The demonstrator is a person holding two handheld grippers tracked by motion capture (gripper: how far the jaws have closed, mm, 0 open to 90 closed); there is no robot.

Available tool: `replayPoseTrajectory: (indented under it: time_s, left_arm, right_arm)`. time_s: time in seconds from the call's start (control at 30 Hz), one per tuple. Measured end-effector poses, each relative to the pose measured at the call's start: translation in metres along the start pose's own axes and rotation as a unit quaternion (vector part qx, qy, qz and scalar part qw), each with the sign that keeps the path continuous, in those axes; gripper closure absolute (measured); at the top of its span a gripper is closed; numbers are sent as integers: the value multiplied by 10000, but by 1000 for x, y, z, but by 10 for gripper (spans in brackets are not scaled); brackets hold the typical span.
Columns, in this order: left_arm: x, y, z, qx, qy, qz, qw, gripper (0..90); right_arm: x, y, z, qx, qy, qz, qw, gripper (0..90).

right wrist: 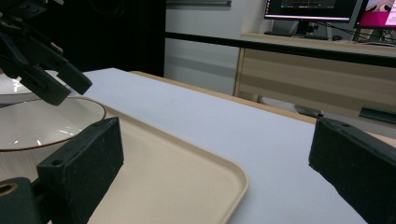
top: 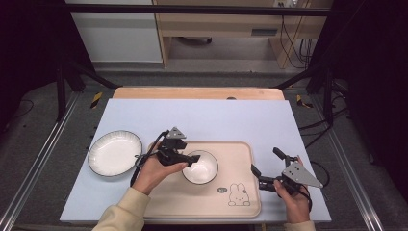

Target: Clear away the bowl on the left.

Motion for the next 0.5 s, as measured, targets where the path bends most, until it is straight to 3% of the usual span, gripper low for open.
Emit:
replayPoseTrajectory:
  time_s: [0.2, 0.33, 0.5]
  left_arm:
    - [3, 5, 4, -207, 308, -184, 9991, 88]
    - [9, 7, 7, -237, 623, -183, 9976, 72]
    - [18, 12, 8, -462, 846, -255, 9950, 71]
  right_arm:
    - [0, 0, 0, -4, 26, -7, 10000, 32]
    - [2, 1, 0, -8, 10, -17, 10000, 32]
    - [1, 0, 1, -43, 3, -11, 10000, 32]
Point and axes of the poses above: each handheld gripper's, and its own axes: x roughly backward along the jaws, z roughly out of its top, y roughly to its right, the point moved 1 cm from there along -x, roughly forward along the jaws, and after that the axes turned 3 degrees about -z, right-handed, at the moved point
